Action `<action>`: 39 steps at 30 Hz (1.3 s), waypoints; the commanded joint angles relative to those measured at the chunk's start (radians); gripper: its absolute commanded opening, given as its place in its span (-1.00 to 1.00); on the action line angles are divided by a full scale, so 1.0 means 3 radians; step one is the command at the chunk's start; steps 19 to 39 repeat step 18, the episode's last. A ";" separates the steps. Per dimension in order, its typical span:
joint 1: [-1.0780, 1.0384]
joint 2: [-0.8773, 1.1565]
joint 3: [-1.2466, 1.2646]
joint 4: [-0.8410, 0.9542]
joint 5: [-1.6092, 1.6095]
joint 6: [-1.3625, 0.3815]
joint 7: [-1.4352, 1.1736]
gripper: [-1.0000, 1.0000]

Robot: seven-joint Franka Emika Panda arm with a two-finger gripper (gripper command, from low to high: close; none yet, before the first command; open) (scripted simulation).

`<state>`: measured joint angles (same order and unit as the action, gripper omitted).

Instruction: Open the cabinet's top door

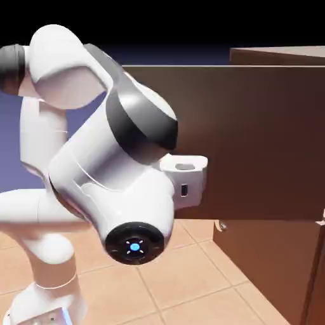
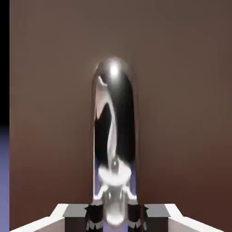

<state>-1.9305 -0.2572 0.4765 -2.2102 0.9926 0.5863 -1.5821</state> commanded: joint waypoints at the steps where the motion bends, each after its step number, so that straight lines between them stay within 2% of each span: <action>1: 0.0009 0.0121 0.0018 0.0112 -0.0066 -0.0004 -0.0009 -1.00; 17: 0.0356 0.1929 0.0268 0.2028 -0.0780 -0.0344 0.0338 -1.00; 39: 0.0364 0.1955 0.0271 0.2059 -0.0785 -0.0352 0.0349 -1.00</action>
